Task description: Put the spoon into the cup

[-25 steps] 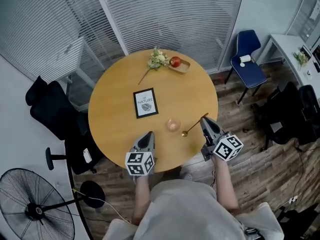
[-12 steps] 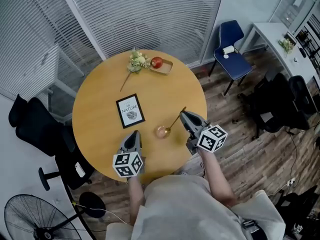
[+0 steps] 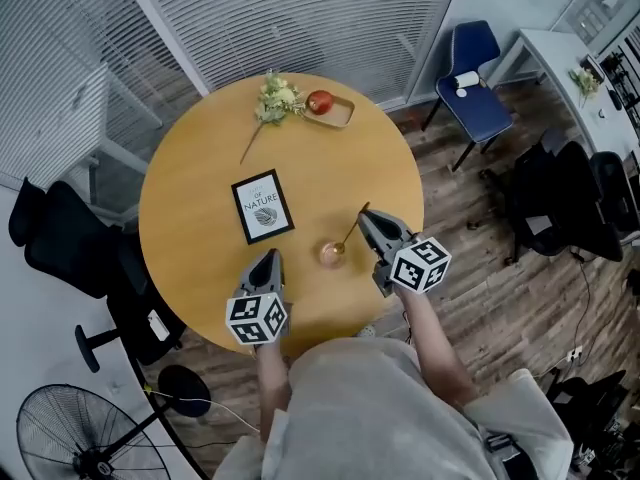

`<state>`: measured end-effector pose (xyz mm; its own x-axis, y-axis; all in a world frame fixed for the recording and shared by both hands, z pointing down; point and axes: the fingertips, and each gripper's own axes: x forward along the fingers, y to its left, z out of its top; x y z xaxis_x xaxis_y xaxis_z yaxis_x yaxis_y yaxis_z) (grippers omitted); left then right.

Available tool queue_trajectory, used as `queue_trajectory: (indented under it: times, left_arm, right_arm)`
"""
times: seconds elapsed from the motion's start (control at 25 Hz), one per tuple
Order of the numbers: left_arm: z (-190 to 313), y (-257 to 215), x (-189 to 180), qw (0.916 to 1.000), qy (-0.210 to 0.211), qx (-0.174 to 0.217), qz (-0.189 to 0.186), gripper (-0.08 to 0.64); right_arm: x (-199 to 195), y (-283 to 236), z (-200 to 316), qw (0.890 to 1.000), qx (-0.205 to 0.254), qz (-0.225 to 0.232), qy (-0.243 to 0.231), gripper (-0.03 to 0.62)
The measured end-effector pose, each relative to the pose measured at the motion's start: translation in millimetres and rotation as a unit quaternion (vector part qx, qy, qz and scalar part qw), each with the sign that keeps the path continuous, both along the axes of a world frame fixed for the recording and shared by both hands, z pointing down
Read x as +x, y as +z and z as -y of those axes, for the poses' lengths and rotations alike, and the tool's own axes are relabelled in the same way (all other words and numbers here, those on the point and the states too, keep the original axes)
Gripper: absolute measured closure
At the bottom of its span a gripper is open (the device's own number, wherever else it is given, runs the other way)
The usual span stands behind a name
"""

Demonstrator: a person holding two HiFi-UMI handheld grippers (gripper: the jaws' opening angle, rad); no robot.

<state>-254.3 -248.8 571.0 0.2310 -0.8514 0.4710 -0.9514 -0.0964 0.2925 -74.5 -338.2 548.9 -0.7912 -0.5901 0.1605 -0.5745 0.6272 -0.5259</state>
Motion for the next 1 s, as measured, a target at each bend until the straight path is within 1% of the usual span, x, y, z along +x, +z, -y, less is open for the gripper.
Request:
queue_trajectory:
  times: [0.24, 0.4, 0.68, 0.84, 1.0]
  left_arm:
    - [6, 14, 0, 0.9999, 0.007, -0.012, -0.007, 0.551]
    - [6, 20, -5, 0.9998, 0.006, -0.017, -0.010, 0.551]
    - [5, 22, -15, 0.9997, -0.006, -0.021, -0.011, 0.551]
    - [3, 25, -21, 0.9996, -0.010, -0.026, -0.012, 0.551]
    - [3, 26, -21, 0.9995, -0.009, -0.027, -0.014, 0.551]
  right_arm:
    - [-14, 36, -7, 0.999, 0.000, -0.042, -0.011, 0.591]
    - [-16, 63, -9, 0.998, -0.008, -0.066, 0.011, 0.591]
    - [-19, 93, -14, 0.997, -0.021, -0.066, 0.036, 0.591]
    - [-26, 105, -18, 0.997, -0.030, -0.064, 0.035, 0.591]
    - [-30, 108, -19, 0.997, -0.029, -0.067, 0.030, 0.591]
